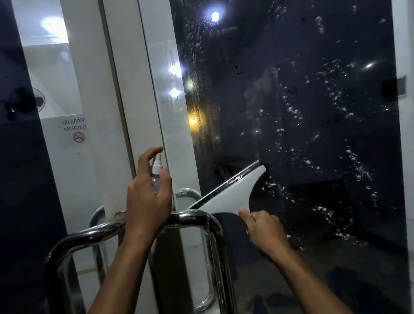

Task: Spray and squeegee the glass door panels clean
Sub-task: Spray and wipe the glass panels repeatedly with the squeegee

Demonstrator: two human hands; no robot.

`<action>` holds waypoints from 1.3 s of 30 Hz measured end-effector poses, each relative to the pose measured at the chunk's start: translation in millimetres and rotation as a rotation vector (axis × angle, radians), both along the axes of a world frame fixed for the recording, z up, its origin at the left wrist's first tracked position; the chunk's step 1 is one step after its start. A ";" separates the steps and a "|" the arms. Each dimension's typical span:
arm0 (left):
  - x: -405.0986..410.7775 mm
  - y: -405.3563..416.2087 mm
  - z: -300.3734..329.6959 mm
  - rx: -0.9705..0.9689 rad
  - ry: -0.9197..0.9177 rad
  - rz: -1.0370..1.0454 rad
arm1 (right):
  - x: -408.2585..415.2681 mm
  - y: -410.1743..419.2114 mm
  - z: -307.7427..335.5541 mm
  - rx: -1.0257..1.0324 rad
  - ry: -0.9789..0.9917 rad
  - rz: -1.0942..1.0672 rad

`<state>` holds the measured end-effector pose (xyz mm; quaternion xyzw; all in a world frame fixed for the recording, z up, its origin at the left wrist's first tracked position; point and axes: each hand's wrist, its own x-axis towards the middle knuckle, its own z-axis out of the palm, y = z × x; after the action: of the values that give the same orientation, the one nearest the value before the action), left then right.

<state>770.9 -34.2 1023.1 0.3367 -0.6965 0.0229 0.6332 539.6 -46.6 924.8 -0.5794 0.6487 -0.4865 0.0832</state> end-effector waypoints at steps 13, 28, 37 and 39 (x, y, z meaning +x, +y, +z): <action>-11.4 10.7 -13.3 0.042 0.044 0.044 | -42.3 11.1 23.1 0.054 0.342 -0.032; -81.3 53.1 -43.5 0.079 0.120 0.067 | -89.4 1.7 35.5 0.118 0.544 0.093; -109.3 64.8 -50.0 0.079 0.110 0.138 | -72.8 11.0 60.9 0.058 0.663 0.149; -115.8 63.4 -46.3 0.088 0.106 0.131 | -57.8 4.1 73.0 0.080 0.695 0.163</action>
<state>655.1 29.3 976.8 0.4096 -0.6390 0.0159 0.6509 481.9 -42.4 997.8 -0.7562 0.6086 -0.2262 -0.0814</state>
